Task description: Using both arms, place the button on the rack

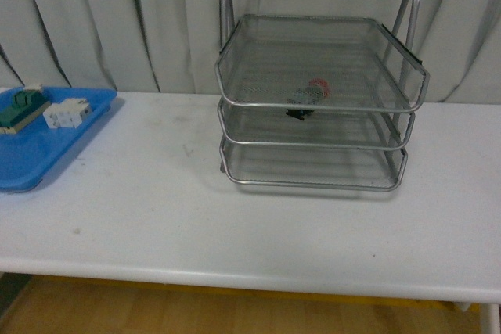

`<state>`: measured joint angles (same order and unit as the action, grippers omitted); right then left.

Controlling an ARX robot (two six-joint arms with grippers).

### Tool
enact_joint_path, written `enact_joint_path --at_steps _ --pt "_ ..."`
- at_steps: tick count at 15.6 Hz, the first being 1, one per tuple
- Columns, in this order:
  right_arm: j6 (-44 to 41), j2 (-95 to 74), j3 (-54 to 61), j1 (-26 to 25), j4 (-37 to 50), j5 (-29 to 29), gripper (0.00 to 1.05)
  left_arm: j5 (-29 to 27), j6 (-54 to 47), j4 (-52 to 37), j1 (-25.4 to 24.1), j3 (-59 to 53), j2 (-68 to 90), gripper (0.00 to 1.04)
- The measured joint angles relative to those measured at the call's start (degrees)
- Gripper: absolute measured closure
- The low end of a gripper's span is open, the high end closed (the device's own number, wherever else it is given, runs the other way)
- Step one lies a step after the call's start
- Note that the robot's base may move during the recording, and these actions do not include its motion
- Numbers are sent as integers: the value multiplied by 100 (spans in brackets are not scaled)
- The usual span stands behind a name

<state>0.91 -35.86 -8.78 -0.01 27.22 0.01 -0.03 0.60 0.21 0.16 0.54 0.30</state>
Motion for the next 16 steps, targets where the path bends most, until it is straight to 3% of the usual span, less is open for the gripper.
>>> enact_joint_path --at_steps 16 --pt "-55 2315 815 0 -1445 2 103 2 0 -2 -2 0 0 7"
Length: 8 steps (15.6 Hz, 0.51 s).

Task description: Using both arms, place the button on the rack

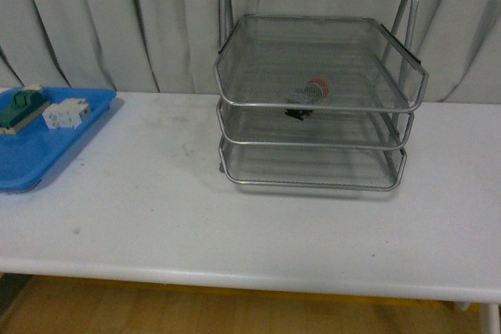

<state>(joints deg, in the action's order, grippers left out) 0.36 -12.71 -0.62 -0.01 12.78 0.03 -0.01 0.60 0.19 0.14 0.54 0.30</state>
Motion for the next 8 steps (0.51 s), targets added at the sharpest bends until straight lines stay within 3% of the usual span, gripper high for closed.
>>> enact_joint_path --at_steps 3,4,8 --pt "0 267 0 0 -273 0 103 0 0 0 2 0 0 7" --pt "-2 1132 -4 0 -1318 -2 103 -4 2 0 2 0 0 7" --pt "-2 1252 -4 0 -1294 -2 103 0 0 0 2 0 0 7"
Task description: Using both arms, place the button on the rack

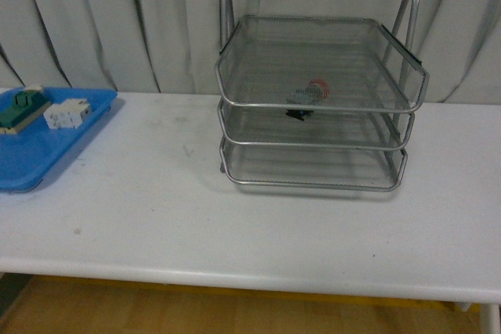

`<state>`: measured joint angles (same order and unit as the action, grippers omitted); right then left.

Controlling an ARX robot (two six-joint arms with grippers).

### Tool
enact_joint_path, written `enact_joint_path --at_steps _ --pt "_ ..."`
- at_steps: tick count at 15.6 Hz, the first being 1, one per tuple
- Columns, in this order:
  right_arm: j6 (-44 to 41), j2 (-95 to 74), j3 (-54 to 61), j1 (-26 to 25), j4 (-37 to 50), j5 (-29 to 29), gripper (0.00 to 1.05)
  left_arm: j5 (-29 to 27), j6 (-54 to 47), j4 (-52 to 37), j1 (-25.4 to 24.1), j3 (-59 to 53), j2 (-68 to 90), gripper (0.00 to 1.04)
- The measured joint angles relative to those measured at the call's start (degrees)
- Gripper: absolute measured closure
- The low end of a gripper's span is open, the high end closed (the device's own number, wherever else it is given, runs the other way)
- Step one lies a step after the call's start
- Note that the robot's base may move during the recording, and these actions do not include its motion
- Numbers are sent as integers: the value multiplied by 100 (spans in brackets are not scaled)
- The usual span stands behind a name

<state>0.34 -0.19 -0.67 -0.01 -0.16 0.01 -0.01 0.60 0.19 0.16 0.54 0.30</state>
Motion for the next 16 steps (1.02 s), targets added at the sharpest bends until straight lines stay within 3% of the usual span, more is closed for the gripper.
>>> enact_joint_path --at_steps 1,6,12,16 --pt "2 0 0 0 0 0 103 0 2 0 -2 0 0 7" --pt "-4 0 0 0 0 0 82 0 0 0 0 0 0 7" --pt "-4 0 0 0 -2 0 7 0 2 0 0 0 0 7" --pt "-2 0 0 0 -2 0 6 0 2 0 0 0 0 7"
